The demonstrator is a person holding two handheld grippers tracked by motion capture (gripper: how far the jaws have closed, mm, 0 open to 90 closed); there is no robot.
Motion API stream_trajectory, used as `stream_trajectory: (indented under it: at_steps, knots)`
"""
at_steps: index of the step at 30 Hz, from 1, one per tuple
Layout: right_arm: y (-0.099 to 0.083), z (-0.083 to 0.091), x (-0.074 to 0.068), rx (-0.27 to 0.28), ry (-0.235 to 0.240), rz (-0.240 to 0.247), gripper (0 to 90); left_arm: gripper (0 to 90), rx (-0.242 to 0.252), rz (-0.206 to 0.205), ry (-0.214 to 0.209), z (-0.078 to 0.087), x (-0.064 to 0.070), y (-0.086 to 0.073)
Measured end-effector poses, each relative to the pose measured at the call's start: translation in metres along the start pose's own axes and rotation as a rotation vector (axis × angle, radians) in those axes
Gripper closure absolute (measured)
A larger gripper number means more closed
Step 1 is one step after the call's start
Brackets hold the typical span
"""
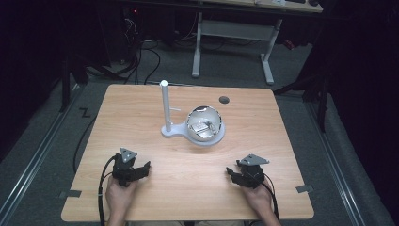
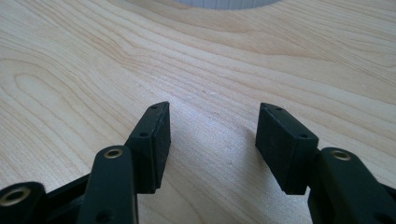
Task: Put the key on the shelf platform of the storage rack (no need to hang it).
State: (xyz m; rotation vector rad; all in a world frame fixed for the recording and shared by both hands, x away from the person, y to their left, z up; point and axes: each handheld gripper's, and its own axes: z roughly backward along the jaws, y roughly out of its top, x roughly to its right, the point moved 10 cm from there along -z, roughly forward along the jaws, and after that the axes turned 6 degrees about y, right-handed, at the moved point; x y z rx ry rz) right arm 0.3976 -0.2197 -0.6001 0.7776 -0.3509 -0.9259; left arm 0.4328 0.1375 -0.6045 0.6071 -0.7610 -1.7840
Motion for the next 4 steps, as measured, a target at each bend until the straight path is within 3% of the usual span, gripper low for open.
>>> stream_trajectory:
  at_steps: [4]
  knots:
    - [0.0002, -0.0002, 0.0002, 0.000, 0.002, 0.007, 44.8, 24.7, 0.000, 0.000, 0.000, 0.0000, 0.0000, 0.0000]
